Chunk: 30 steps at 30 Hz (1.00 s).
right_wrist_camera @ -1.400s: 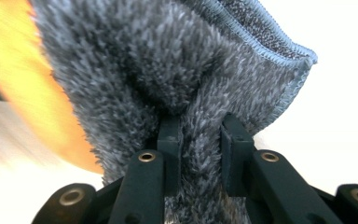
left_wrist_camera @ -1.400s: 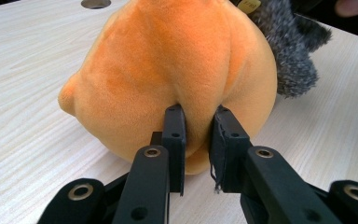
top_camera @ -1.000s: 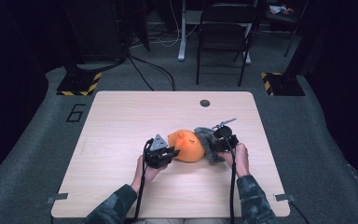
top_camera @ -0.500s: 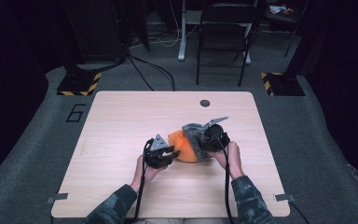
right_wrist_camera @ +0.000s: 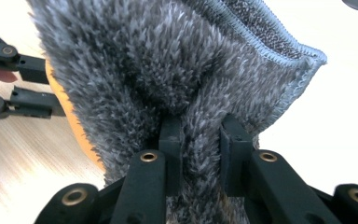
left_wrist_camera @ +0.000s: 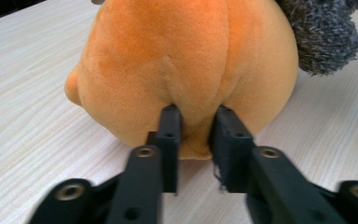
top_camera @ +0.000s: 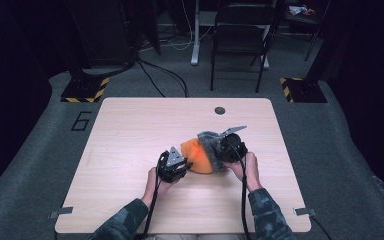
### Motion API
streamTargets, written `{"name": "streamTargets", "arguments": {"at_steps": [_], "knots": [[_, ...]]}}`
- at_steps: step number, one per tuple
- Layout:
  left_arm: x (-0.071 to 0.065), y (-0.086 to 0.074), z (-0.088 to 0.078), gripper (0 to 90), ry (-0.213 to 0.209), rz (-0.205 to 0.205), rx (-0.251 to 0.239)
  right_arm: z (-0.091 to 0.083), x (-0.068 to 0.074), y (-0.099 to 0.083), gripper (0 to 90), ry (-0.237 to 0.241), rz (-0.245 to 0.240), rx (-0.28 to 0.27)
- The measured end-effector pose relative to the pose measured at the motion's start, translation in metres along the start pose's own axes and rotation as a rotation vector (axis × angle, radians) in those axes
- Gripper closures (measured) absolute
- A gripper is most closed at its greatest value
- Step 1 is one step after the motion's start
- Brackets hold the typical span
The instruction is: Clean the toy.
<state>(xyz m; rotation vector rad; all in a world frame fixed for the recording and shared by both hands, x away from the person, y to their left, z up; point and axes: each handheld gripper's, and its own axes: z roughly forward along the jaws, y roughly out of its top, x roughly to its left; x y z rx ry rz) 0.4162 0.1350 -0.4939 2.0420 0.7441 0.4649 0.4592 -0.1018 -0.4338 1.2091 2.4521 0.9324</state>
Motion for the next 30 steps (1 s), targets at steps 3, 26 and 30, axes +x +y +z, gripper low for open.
{"name": "streamTargets", "arguments": {"at_steps": [3, 26, 30], "knots": [[-0.001, 0.002, -0.002, 81.9, 0.001, -0.003, -0.011, -0.003, -0.001, 0.001, 74.7, 0.003, 0.002, 0.002], [-0.002, 0.012, -0.010, 83.0, -0.074, -0.042, -0.021, -0.017, 0.019, 0.013, 73.8, -0.013, -0.036, -0.070], [-0.001, 0.010, -0.009, 82.8, -0.067, -0.052, -0.026, -0.014, 0.014, 0.010, 73.6, -0.020, -0.032, -0.054]]}}
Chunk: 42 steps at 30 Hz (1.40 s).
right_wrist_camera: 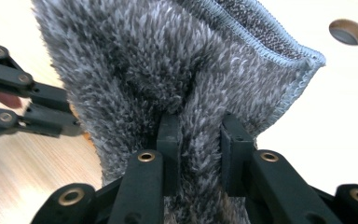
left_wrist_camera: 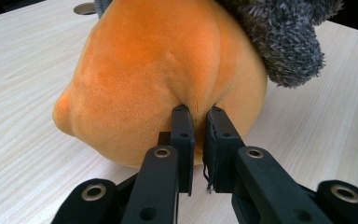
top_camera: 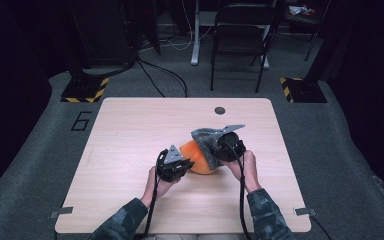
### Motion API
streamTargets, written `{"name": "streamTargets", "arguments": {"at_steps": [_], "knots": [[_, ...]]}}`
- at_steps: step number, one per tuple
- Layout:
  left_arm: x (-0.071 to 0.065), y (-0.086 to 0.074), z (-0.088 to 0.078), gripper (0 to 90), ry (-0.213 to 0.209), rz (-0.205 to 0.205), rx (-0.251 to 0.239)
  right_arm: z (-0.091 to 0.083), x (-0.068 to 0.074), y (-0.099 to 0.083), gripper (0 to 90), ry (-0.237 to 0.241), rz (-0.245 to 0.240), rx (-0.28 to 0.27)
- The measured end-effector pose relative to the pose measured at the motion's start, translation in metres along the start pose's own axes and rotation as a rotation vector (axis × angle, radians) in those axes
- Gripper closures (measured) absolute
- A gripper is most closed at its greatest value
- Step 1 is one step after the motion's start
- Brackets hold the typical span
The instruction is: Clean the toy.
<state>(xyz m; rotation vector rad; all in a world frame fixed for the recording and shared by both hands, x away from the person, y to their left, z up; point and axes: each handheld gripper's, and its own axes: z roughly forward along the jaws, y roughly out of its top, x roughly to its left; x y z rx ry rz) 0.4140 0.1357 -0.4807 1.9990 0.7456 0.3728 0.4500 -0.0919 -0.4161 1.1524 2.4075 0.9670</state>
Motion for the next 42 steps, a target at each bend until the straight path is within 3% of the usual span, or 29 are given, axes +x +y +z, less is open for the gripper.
{"name": "streamTargets", "arguments": {"at_steps": [10, 21, 27, 31, 36, 42], "knots": [[0.003, -0.002, 0.001, 82.3, 0.005, -0.003, 0.006, 0.011, -0.018, -0.011, 73.6, -0.007, 0.040, 0.064], [0.004, -0.002, 0.001, 82.0, -0.004, 0.002, 0.016, 0.033, -0.038, -0.033, 74.1, -0.018, 0.137, 0.154], [0.004, -0.002, 0.001, 81.9, -0.006, 0.002, 0.012, 0.043, -0.044, -0.041, 74.3, -0.032, 0.147, 0.205], [0.005, -0.003, 0.001, 81.9, 0.001, -0.006, 0.008, 0.032, -0.045, -0.035, 74.6, -0.031, 0.143, 0.180], [0.004, -0.003, 0.002, 81.9, -0.007, -0.005, 0.012, 0.010, -0.040, -0.020, 74.8, -0.026, 0.113, 0.100], [0.004, -0.003, 0.002, 81.9, -0.011, 0.003, 0.016, -0.011, -0.010, 0.003, 75.0, 0.014, 0.032, -0.001]]}}
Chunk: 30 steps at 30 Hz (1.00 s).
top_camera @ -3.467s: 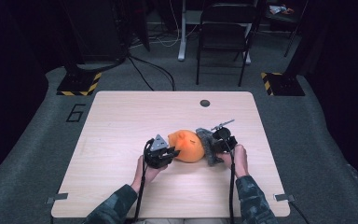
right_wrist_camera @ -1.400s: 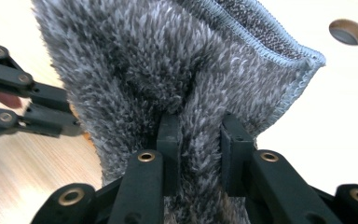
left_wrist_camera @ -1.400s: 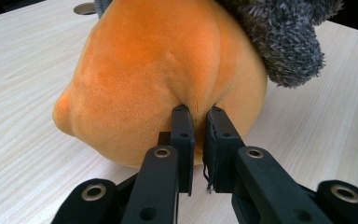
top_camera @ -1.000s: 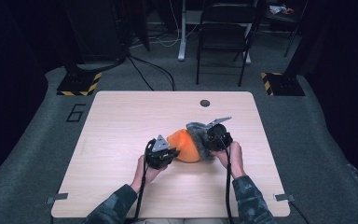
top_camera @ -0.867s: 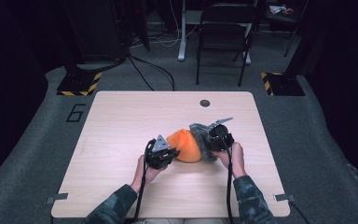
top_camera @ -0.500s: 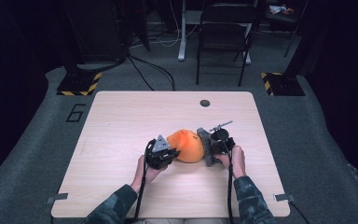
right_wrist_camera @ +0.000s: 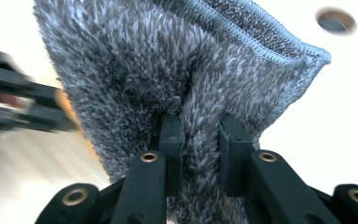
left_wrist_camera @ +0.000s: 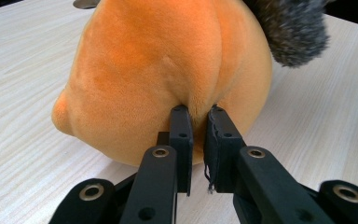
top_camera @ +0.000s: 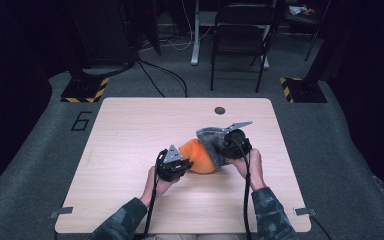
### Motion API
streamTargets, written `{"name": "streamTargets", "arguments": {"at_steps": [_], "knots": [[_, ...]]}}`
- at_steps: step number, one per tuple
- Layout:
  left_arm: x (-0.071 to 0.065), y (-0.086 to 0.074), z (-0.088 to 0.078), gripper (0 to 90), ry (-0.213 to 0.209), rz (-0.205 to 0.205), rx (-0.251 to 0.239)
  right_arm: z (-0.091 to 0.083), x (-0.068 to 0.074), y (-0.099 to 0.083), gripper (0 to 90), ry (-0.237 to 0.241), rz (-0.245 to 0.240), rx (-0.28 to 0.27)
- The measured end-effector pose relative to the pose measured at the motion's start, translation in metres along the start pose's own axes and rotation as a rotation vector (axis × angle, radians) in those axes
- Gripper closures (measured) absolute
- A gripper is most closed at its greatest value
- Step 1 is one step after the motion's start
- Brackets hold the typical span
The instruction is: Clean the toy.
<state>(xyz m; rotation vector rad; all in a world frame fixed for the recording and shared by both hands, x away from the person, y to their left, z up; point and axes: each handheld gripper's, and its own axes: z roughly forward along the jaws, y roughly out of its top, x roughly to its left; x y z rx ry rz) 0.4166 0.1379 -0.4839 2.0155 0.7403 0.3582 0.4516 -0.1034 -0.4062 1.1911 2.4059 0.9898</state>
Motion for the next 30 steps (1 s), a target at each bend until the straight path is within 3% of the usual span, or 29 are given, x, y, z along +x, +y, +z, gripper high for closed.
{"name": "streamTargets", "arguments": {"at_steps": [3, 7, 16, 23, 30], "knots": [[-0.001, 0.000, 0.001, 81.9, 0.005, 0.000, -0.006, 0.000, 0.015, 0.005, 75.0, 0.026, -0.057, -0.023], [-0.001, -0.001, 0.001, 81.9, 0.004, 0.003, -0.001, 0.008, 0.022, 0.003, 75.1, 0.003, -0.068, -0.008], [0.000, -0.001, 0.001, 81.9, 0.006, 0.003, -0.005, 0.014, 0.009, -0.003, 74.9, -0.030, -0.058, 0.041], [0.000, -0.001, 0.001, 81.9, 0.004, 0.004, -0.005, 0.023, -0.008, -0.013, 75.0, -0.035, -0.005, 0.075], [0.000, -0.001, 0.001, 81.9, -0.003, 0.007, 0.002, 0.039, -0.028, -0.030, 75.3, -0.063, 0.066, 0.156]]}}
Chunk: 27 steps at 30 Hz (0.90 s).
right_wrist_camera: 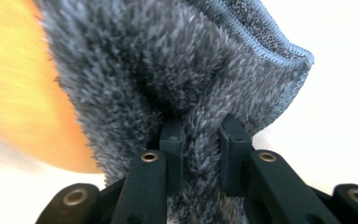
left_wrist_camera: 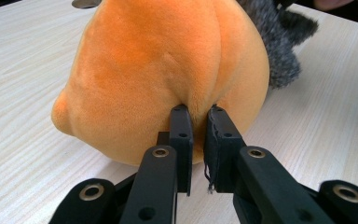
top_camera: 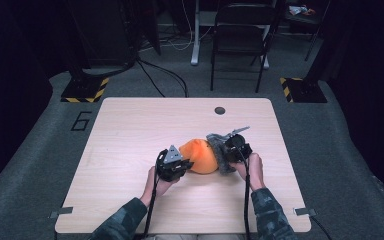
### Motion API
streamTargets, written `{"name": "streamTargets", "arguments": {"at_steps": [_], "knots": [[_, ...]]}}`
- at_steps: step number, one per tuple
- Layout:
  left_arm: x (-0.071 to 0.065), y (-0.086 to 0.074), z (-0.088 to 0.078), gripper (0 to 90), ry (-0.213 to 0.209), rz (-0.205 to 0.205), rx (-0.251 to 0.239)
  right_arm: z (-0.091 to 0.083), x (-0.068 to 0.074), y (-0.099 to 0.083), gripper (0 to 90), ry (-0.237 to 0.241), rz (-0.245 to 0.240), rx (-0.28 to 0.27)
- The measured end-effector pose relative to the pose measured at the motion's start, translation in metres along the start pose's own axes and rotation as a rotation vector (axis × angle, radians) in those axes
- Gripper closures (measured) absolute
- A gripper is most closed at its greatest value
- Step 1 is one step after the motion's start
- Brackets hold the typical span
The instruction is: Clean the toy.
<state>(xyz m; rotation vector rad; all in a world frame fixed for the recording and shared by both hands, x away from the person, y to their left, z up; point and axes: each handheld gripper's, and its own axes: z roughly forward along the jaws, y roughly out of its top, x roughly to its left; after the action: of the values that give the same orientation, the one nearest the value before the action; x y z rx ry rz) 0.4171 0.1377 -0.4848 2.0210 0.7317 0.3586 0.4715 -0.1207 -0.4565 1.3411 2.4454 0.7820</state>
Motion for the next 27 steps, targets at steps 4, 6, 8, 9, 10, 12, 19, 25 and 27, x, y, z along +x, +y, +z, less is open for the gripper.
{"name": "streamTargets", "arguments": {"at_steps": [4, 6, 8, 9, 10, 12, 19, 25, 27], "knots": [[0.000, 0.000, 0.000, 82.0, 0.009, -0.001, -0.007, 0.015, -0.009, -0.009, 75.3, -0.008, 0.025, 0.046], [0.000, 0.000, 0.000, 82.0, 0.009, -0.001, -0.007, 0.019, -0.011, -0.010, 75.3, -0.007, 0.032, 0.058], [0.000, 0.000, 0.000, 82.0, 0.010, 0.000, -0.006, 0.018, -0.011, -0.010, 75.3, -0.006, 0.036, 0.057], [0.000, 0.000, 0.000, 82.0, 0.009, -0.002, -0.004, 0.016, -0.012, -0.009, 75.3, -0.008, 0.027, 0.056], [0.001, -0.001, 0.000, 82.0, 0.010, -0.004, -0.006, 0.015, -0.012, -0.008, 75.4, -0.006, 0.031, 0.053], [0.001, -0.001, 0.000, 82.0, 0.008, -0.007, -0.003, 0.010, -0.012, -0.007, 75.4, -0.011, 0.032, 0.041], [0.001, -0.001, 0.000, 82.0, 0.008, -0.004, -0.002, -0.023, -0.007, 0.007, 75.3, -0.004, 0.007, -0.058], [0.001, -0.001, 0.000, 81.9, 0.011, -0.006, -0.004, -0.046, 0.014, 0.020, 75.4, 0.047, -0.051, -0.123], [0.001, -0.001, 0.000, 81.7, 0.012, -0.006, -0.005, -0.048, 0.022, 0.023, 75.4, 0.065, -0.082, -0.113]]}}
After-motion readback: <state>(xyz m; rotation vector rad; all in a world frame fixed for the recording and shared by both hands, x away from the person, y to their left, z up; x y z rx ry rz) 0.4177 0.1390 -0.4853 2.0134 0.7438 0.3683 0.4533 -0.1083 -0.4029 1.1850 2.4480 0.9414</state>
